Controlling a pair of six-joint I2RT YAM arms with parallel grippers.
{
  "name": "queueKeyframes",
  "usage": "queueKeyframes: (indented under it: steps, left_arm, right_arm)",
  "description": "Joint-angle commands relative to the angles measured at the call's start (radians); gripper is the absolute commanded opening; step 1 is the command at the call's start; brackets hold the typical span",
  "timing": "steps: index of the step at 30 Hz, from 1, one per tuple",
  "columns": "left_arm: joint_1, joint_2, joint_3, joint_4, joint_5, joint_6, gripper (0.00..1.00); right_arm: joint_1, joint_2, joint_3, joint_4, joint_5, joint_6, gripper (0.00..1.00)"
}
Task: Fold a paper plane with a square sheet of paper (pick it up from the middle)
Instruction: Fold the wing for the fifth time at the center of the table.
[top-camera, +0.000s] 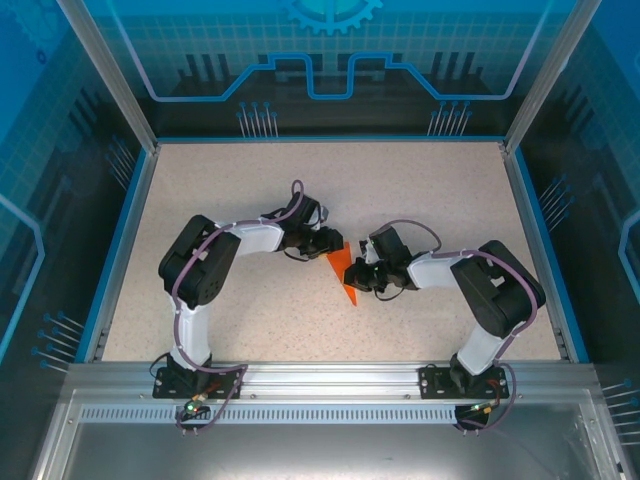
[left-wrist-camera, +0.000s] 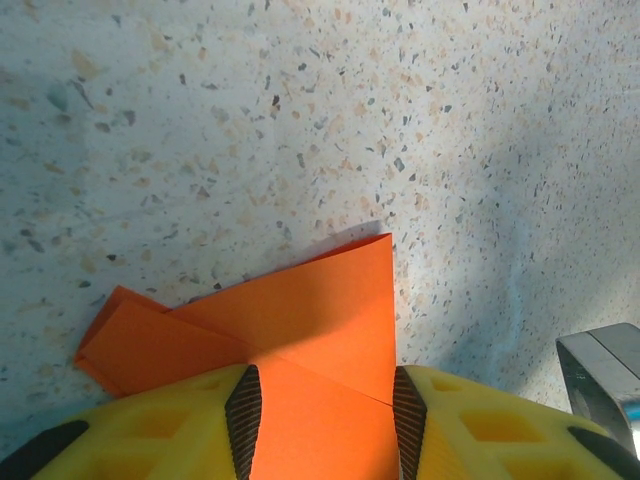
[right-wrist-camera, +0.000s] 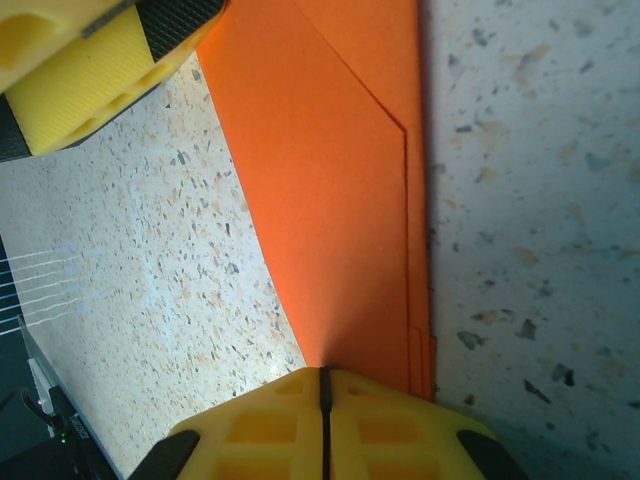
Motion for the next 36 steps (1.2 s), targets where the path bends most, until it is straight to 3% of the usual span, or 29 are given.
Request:
queueKeyframes:
  steps: [1,15,26,31,36]
  left_arm:
    - [0.052,0.038,-0.025,-0.006,-0.047,0.041,0.44]
    - [0.107,-0.008,0.043,-0.075,-0.039,0.094,0.45]
    - [0.103,-0.199,-0.008,-0.115,-0.053,0.059,0.47]
    - [0.066,-0.304,-0.052,-0.185,-0.117,0.031,0.48]
    - [-0.015,-0.369,-0.059,-0.305,-0.256,-0.013,0.53]
  right_arm:
    - [0.002,0.046,-0.051,-0.094,0.025,-0.006,0.07]
    - [0.008,0.049,-0.040,-0.061,0.008,0.006,0.08]
    - [0.027,0.017,-0.003,-0.031,-0.010,0.013,0.12]
    - [0.034,-0.097,0.001,-0.045,0.010,0.001,0.16]
    - [0.013,-0.282,-0.039,-0.168,0.160,-0.029,0.23]
